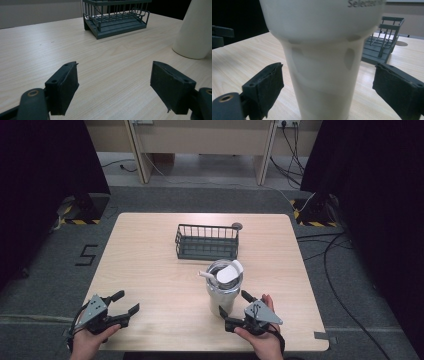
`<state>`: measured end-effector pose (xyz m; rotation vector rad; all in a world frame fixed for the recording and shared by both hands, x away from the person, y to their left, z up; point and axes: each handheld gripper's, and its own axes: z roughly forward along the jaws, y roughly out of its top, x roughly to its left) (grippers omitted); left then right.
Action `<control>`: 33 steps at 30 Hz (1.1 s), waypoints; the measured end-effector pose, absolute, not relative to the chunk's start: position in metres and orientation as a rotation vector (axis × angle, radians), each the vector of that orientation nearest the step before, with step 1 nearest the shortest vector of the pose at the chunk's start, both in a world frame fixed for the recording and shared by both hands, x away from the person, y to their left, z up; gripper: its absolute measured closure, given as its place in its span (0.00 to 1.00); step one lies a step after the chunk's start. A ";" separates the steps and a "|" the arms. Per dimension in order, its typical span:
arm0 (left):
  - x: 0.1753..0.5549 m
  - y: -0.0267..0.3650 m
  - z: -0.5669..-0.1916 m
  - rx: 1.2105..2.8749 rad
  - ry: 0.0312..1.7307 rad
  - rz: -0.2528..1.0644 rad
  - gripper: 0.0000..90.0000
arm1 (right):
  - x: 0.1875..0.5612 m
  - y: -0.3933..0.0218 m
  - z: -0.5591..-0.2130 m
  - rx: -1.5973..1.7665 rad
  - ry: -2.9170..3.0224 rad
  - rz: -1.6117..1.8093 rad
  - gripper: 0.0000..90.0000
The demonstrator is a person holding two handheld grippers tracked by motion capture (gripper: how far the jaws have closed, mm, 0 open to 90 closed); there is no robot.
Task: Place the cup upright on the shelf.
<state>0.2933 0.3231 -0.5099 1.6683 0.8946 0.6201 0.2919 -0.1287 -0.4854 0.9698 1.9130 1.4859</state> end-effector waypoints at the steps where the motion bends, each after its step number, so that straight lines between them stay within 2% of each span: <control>1: 0.293 0.324 -0.510 1.668 0.893 0.623 0.24 | 0.294 -0.126 -0.485 0.958 1.914 1.483 0.08; 20: 0.293 0.324 -0.509 1.666 0.893 0.621 0.24 | 0.313 -0.113 -0.484 0.954 1.904 1.515 0.01; 33: 0.293 0.325 -0.509 1.666 0.889 0.619 0.24 | 0.328 -0.102 -0.486 0.942 1.930 1.513 0.01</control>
